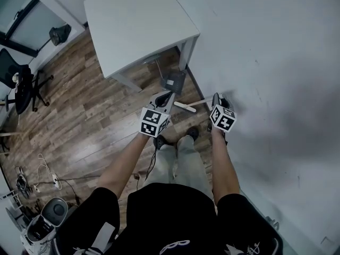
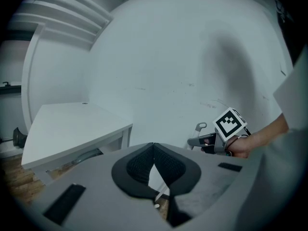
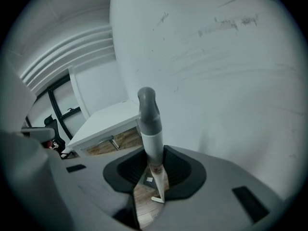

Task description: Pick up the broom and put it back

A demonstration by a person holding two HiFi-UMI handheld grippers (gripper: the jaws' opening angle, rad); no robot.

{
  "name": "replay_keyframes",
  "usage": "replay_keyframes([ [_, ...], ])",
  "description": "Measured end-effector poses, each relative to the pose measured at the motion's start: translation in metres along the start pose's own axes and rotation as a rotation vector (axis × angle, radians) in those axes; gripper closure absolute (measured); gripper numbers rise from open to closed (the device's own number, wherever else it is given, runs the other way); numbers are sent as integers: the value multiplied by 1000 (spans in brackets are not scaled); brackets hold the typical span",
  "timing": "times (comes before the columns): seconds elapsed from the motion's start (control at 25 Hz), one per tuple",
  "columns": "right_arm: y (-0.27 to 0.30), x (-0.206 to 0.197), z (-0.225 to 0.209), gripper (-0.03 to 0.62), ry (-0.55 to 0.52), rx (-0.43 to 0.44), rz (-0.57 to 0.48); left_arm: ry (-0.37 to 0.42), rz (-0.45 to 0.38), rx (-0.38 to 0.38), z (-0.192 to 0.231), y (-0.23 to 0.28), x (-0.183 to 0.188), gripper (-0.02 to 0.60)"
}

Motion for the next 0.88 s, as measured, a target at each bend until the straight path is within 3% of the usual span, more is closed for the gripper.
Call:
replay_keyframes([
  [0.88,25,18,-60,479,120,-62,3,1,14,6,-14,33,14,561],
])
Point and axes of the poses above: the fingertips, and each gripper's own axes: y forward along the fingers, z to its left, x out of its top, the point moved 4 cm from there along -y, backward along the fingers, and after that the axes turned 5 degrees about x, right-handed, at the moved point
